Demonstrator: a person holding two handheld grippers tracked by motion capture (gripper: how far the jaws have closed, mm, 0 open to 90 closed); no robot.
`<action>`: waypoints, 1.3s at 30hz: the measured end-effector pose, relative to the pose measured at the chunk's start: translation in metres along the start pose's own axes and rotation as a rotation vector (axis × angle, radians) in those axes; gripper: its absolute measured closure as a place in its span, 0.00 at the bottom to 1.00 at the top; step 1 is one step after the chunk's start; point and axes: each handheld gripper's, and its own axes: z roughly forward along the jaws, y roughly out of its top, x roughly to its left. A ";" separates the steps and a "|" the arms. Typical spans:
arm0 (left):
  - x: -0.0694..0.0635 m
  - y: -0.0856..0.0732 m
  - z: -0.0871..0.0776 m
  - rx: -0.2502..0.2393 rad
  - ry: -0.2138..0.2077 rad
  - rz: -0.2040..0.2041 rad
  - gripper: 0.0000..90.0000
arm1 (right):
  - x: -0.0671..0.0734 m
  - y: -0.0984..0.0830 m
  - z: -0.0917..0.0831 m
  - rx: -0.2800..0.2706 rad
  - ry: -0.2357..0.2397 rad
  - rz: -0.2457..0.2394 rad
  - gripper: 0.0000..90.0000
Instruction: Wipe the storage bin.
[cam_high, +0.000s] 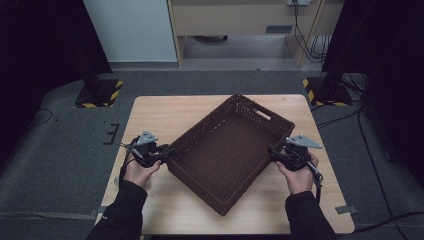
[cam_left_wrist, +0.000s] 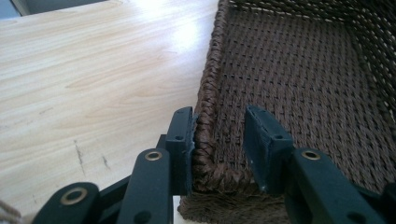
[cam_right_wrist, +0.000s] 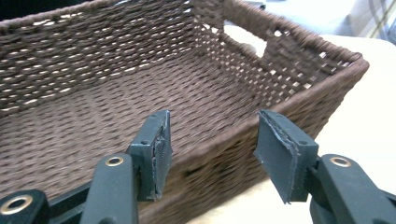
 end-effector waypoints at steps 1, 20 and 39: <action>0.000 0.000 0.000 0.000 0.000 0.000 0.69 | 0.000 0.000 0.000 0.000 0.000 0.000 0.50; -0.016 -0.011 0.000 0.010 -0.010 0.039 0.81 | 0.008 0.000 0.010 -0.007 0.028 -0.035 0.52; -0.028 -0.014 0.000 0.001 -0.055 0.017 0.75 | 0.010 0.000 0.020 -0.011 0.054 -0.050 0.61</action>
